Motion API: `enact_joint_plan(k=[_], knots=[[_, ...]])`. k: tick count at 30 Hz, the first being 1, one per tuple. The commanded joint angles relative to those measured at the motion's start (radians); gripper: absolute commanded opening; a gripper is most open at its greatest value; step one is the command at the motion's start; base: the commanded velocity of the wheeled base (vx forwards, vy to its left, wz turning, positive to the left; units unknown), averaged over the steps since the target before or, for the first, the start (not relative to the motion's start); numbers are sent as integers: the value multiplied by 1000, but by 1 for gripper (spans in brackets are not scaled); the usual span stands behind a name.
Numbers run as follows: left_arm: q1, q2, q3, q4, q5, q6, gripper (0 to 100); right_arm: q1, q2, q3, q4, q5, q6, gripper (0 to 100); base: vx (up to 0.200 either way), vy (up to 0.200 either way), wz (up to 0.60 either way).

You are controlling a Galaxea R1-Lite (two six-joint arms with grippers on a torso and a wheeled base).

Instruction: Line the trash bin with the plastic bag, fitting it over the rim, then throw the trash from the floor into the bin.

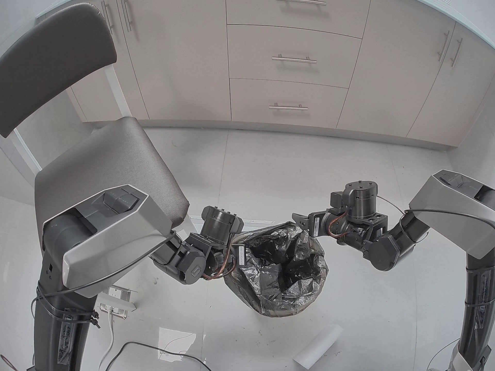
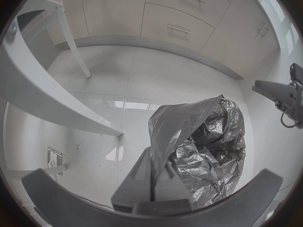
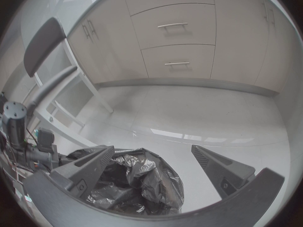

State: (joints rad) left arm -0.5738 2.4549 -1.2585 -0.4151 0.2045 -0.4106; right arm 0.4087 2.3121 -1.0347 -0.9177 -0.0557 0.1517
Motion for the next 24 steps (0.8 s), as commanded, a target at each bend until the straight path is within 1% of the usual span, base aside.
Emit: enact_joint_plan(k=[1, 4, 8, 12, 20, 21, 24], knots=[[-23, -63, 50, 1, 0, -4, 0, -19, -5, 36, -47, 10, 37, 100, 0, 0, 0], [-60, -105, 96, 1, 1, -5, 0, -28, 9, 39, -73, 31, 77, 100, 0, 0, 0], [-86, -109, 114, 4, 1, -4, 0, -36, 18, 30, -78, 43, 83, 100, 0, 0, 0], [-86, -86, 105, 15, 0, -2, 0, -41, 24, 28, -76, 45, 83, 100, 0, 0, 0], [-51, -42, 74, 15, 0, -7, 0, -53, 35, 28, -78, 45, 83, 100, 0, 0, 0], [-47, -42, 74, 15, 0, -7, 100, -53, 36, 28, -78, 45, 83, 100, 0, 0, 0], [-27, -43, 76, 15, 0, -4, 100, -53, 47, 25, -78, 45, 83, 100, 0, 0, 0]])
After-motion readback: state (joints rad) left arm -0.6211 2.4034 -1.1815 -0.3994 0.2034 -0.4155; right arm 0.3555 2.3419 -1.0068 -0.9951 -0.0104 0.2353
